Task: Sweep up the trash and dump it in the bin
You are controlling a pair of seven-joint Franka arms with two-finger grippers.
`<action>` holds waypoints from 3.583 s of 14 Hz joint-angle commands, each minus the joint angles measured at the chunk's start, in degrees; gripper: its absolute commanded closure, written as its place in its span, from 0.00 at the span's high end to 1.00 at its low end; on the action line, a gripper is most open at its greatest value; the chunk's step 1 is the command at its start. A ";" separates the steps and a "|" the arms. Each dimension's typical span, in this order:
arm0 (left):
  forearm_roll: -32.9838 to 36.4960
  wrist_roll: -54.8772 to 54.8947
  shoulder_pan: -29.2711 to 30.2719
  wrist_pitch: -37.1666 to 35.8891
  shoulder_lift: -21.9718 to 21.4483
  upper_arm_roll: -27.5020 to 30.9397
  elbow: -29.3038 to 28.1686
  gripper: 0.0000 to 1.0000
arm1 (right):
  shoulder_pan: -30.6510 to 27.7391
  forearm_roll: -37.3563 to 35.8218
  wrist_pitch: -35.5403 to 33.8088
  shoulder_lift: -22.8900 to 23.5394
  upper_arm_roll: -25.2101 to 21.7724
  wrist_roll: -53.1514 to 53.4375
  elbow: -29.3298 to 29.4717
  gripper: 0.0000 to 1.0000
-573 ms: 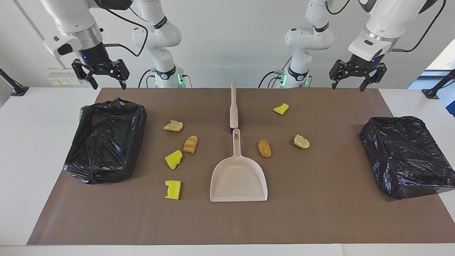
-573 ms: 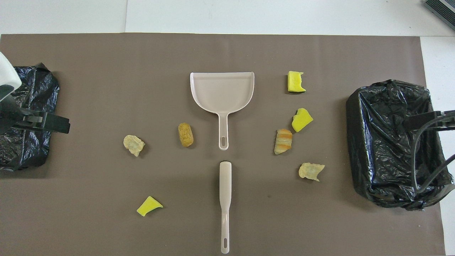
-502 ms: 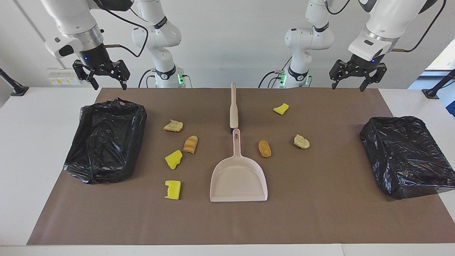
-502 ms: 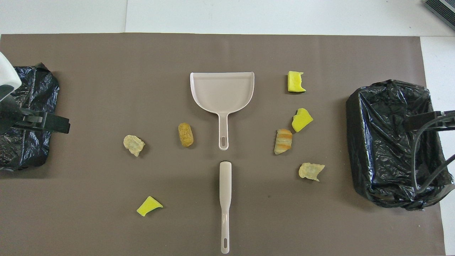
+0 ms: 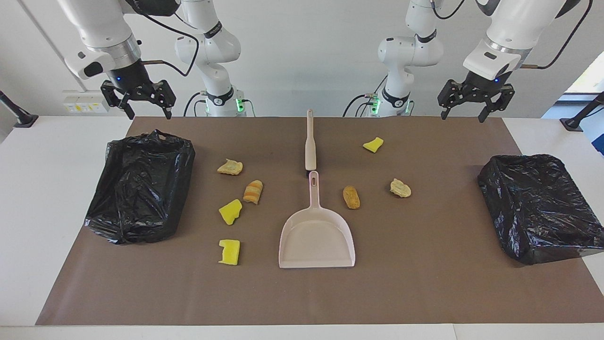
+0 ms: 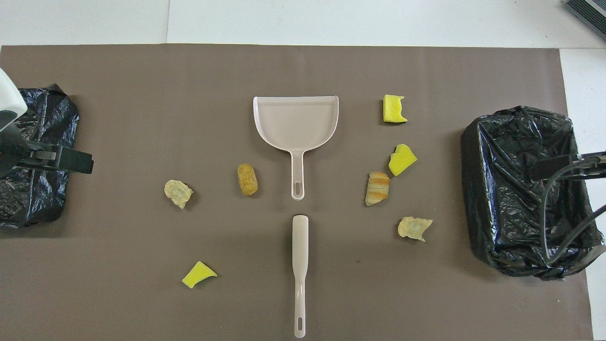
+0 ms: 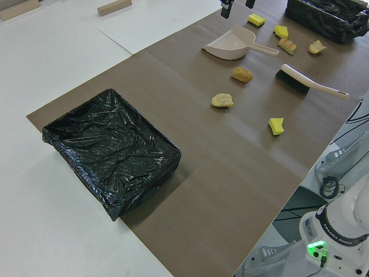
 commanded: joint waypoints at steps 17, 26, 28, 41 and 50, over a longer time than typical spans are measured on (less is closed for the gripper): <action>0.05 -0.38 -0.18 0.28 -1.52 -0.68 -1.45 1.00 | -0.31 0.74 0.66 -2.44 1.28 -3.39 -6.77 1.00; 0.05 -0.29 -0.09 0.63 -1.43 -0.77 -1.27 1.00 | -0.57 0.74 0.93 -2.80 1.19 -3.66 -8.09 1.00; 0.05 -0.02 0.61 0.46 -1.43 -0.60 -1.27 1.00 | -0.31 0.74 1.19 -2.62 1.28 -2.96 -8.62 1.00; 0.05 -0.02 7.38 0.28 -1.34 -0.25 -1.27 1.00 | 20.69 5.57 23.32 21.01 2.25 21.83 -0.79 1.00; -0.04 -0.46 5.10 -0.24 -2.31 -3.15 -1.09 1.00 | 29.48 8.13 30.18 31.56 2.33 30.36 3.34 1.00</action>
